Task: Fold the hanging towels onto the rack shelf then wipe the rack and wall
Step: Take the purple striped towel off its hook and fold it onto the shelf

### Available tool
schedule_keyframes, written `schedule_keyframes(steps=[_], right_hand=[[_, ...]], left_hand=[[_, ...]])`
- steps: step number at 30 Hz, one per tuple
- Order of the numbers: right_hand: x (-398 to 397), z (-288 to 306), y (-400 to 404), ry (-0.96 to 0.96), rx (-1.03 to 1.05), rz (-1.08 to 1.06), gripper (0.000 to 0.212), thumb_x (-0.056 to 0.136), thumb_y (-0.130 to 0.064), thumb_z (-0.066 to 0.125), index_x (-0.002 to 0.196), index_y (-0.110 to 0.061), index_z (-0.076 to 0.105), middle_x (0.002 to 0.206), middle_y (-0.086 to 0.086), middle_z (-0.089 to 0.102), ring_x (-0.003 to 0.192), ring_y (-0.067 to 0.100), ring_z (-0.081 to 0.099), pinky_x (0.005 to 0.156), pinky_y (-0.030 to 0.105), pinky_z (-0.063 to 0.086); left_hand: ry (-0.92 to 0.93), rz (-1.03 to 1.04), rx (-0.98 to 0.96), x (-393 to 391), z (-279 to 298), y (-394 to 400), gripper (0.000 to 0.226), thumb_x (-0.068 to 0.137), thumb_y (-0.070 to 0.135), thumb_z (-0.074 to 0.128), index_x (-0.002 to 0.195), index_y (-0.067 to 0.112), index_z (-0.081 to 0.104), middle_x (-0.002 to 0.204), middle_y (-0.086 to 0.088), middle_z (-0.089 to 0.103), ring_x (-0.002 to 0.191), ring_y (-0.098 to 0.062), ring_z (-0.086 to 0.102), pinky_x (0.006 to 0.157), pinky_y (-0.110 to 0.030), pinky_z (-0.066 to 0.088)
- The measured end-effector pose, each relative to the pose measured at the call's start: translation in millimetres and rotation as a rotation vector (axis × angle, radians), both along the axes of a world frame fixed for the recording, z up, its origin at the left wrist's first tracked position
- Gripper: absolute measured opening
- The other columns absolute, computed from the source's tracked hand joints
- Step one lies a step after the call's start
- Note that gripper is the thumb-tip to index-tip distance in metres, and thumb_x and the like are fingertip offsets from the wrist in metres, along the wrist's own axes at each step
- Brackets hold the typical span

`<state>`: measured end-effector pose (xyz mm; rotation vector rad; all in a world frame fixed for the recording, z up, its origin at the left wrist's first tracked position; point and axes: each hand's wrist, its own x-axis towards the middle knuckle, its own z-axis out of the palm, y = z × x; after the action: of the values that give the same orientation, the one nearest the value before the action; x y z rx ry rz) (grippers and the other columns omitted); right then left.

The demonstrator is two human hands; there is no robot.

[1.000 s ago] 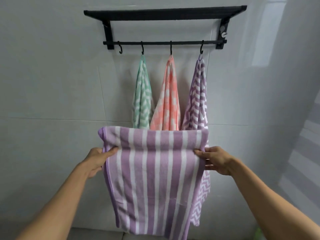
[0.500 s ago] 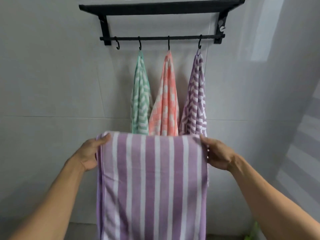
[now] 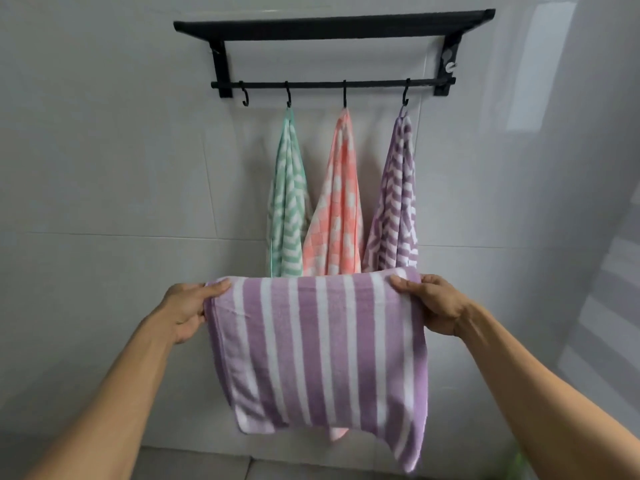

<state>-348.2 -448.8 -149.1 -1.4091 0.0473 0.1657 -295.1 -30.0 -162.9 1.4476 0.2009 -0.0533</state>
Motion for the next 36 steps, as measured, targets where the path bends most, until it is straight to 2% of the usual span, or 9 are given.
schedule_keyframes(steps=[3,9,14,18,23,27,30,33,36], right_hand=[[2,13,3,-0.003,-0.101,0.005,0.021,0.086,-0.008,0.075,0.102,0.006,0.072,0.102,0.018,0.077,0.084,0.023,0.076,0.068,0.027,0.061],[6,39,-3,-0.039,-0.174,-0.082,0.048,0.071,-0.019,0.085,0.111,0.004,0.07,0.111,0.015,0.076,0.096,0.027,0.074,0.072,0.032,0.062],[13,58,-7,-0.073,-0.214,-0.237,0.079,0.043,-0.029,0.096,0.112,0.001,0.072,0.106,0.01,0.077,0.097,0.024,0.073,0.071,0.03,0.058],[13,70,-2,-0.091,-0.153,-0.307,0.048,0.061,-0.016,0.092,0.101,0.001,0.07,0.099,0.01,0.075,0.086,0.023,0.071,0.066,0.029,0.057],[16,73,-5,-0.153,-0.091,-0.341,0.054,0.072,-0.008,0.088,0.116,-0.013,0.057,0.101,0.007,0.071,0.082,0.017,0.068,0.065,0.03,0.054],[18,74,-13,-0.116,-0.165,-0.215,0.033,0.078,-0.004,0.083,0.107,-0.013,0.072,0.107,0.008,0.071,0.095,0.022,0.066,0.078,0.034,0.054],[19,76,-17,-0.116,-0.187,-0.154,0.04,0.08,0.006,0.076,0.117,-0.009,0.071,0.11,0.012,0.071,0.093,0.023,0.069,0.08,0.035,0.056],[24,77,-16,-0.127,-0.251,-0.159,0.041,0.083,0.009,0.074,0.119,-0.008,0.07,0.113,0.012,0.069,0.094,0.024,0.068,0.085,0.038,0.056],[32,75,-14,-0.126,-0.357,-0.19,0.035,0.084,0.004,0.076,0.115,-0.012,0.071,0.123,0.013,0.064,0.105,0.028,0.066,0.098,0.047,0.055]], left_hand=[[-0.043,0.119,-0.002,6,13,-7,0.08,0.077,0.006,0.084,0.144,-0.001,0.041,0.125,-0.019,0.065,0.094,-0.024,0.067,0.088,-0.036,0.052],[-0.122,0.005,0.099,4,47,-16,0.075,0.077,0.01,0.084,0.141,0.02,0.047,0.116,-0.01,0.069,0.088,-0.022,0.069,0.098,-0.044,0.05],[-0.164,0.143,0.014,15,55,-24,0.074,0.072,0.005,0.087,0.135,0.014,0.05,0.118,-0.019,0.069,0.091,-0.024,0.071,0.091,-0.041,0.056],[-0.178,0.042,0.057,17,64,-28,0.078,0.074,-0.004,0.082,0.141,0.015,0.048,0.124,-0.02,0.062,0.091,-0.021,0.068,0.076,-0.034,0.056],[-0.241,0.059,-0.039,17,74,-27,0.092,0.055,0.01,0.089,0.139,0.017,0.05,0.134,-0.02,0.058,0.103,-0.028,0.069,0.093,-0.043,0.056],[-0.215,0.029,0.172,15,71,-29,0.054,0.064,0.007,0.089,0.112,0.021,0.069,0.124,-0.02,0.065,0.091,-0.027,0.07,0.095,-0.048,0.056],[-0.211,0.034,0.183,18,65,-29,0.037,0.07,0.0,0.086,0.099,0.019,0.072,0.115,-0.017,0.07,0.081,-0.021,0.072,0.085,-0.038,0.061],[-0.193,-0.012,0.211,20,64,-23,0.048,0.066,-0.009,0.084,0.109,0.008,0.071,0.107,-0.016,0.072,0.071,-0.014,0.073,0.06,-0.023,0.06],[-0.17,-0.041,0.309,23,59,-18,0.069,0.054,-0.014,0.086,0.119,0.0,0.068,0.102,-0.017,0.074,0.082,-0.022,0.071,0.065,-0.026,0.062]])
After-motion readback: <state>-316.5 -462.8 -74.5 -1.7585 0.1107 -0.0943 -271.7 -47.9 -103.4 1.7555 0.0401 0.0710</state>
